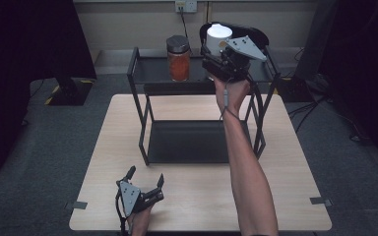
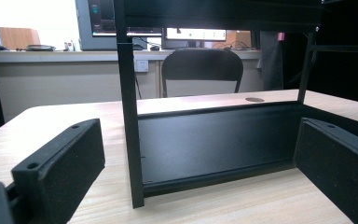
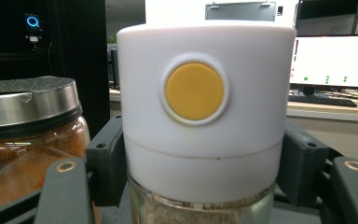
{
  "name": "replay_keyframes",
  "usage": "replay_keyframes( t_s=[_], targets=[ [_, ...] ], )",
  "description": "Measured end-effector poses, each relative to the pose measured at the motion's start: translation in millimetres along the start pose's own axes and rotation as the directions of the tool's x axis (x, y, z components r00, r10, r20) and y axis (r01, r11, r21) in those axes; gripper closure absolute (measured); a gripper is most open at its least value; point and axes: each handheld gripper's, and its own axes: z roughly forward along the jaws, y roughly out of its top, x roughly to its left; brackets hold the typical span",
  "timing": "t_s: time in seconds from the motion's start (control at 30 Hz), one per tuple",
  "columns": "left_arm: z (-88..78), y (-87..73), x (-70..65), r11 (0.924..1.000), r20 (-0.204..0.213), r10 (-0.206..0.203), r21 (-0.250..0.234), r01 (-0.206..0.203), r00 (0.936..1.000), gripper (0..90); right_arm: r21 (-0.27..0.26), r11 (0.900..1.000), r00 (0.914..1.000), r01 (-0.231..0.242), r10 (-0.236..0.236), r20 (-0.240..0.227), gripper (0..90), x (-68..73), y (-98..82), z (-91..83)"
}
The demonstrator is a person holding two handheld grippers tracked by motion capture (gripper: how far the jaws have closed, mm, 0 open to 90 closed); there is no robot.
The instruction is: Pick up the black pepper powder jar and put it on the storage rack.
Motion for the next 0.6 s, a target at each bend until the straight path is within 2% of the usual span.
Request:
replay_keyframes(
  t_s=[0.13, 0.27, 0.37, 0.43, 0.6],
  targets=[
    [0.0, 0.0, 0.0, 1.0000, 0.000, 0.000, 0.000, 0.000, 1.0000, 1.2, -0.006, 1.000, 1.0000, 0.000, 0.000, 0.000, 29.5, 0.0, -1.2, -0.1],
    [0.0, -0.1, 0.0, 1.0000, 0.000, -0.001, 0.000, 0.001, 1.0000, 1.2, -0.022, 1.000, 0.9999, 0.011, -0.011, -0.002, 23.7, 1.5, -0.8, -2.1],
    [0.0, -0.1, -0.1, 1.0000, 0.000, -0.001, 0.000, 0.001, 1.0000, 1.2, -0.022, 0.999, 0.9997, 0.023, -0.022, 0.005, 17.1, 3.6, -0.2, -3.3],
    [0.0, -0.1, -0.1, 1.0000, 0.000, -0.001, 0.000, 0.001, 1.0000, 1.2, -0.035, 0.999, 1.0000, 0.008, -0.007, 0.006, 10.4, 3.4, -1.6, -4.2],
    [0.0, -0.1, -0.2, 1.0000, 0.000, -0.003, 0.000, 0.003, 1.0000, 1.2, -0.040, 0.999, 0.9998, 0.003, -0.003, 0.017, 1.0, 6.2, -1.4, -7.7]
  ],
)
